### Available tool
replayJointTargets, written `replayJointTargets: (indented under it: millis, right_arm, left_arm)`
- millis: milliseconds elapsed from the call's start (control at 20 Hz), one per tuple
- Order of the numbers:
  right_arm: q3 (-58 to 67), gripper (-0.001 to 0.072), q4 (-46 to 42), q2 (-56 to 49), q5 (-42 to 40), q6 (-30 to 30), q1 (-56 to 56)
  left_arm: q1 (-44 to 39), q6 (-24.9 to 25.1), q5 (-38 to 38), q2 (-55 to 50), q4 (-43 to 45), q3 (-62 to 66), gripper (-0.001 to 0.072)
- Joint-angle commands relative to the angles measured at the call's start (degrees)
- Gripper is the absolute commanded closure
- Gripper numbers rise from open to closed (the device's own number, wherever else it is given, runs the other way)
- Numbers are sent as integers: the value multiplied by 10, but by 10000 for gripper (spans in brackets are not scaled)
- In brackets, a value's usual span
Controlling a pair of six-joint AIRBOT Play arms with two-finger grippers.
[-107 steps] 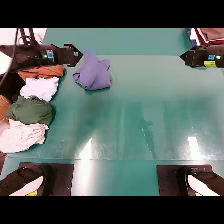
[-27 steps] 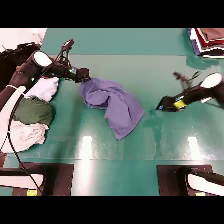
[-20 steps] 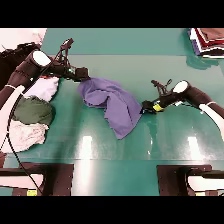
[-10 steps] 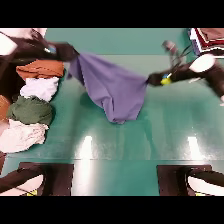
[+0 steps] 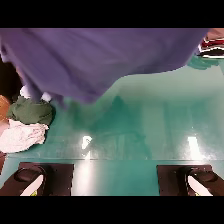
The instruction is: Fold the shirts.
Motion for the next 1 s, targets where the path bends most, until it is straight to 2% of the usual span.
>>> replayJointTargets:
  millis: [0,250,400,500,600,800,900,950]
  right_arm:
    - [19,698,-66,28,11,32,-2]
    - [19,698,-66,-82,66,47,-2]
    - [19,698,-66,-198,124,49,-2]
    - [18,698,-66,-276,141,48,-2]
    - [18,698,-68,-342,128,48,-3]
    - [19,698,-66,-413,116,49,-9]
    - [18,697,-66,-426,130,49,-6]
    - [18,697,-67,-427,140,48,-2]
  left_arm:
    - [0,-17,-33,17,1,3,683]
    - [0,-17,-134,-59,1,-59,682]
    - [0,-16,-142,-112,2,-172,682]
    - [-4,-14,-104,-146,3,-256,682]
    - [-13,1,-30,-188,3,-319,682]
    - [-23,16,85,-284,3,-338,681]
    - [-23,14,102,-312,3,-338,679]
    - [-23,14,88,-316,3,-338,518]
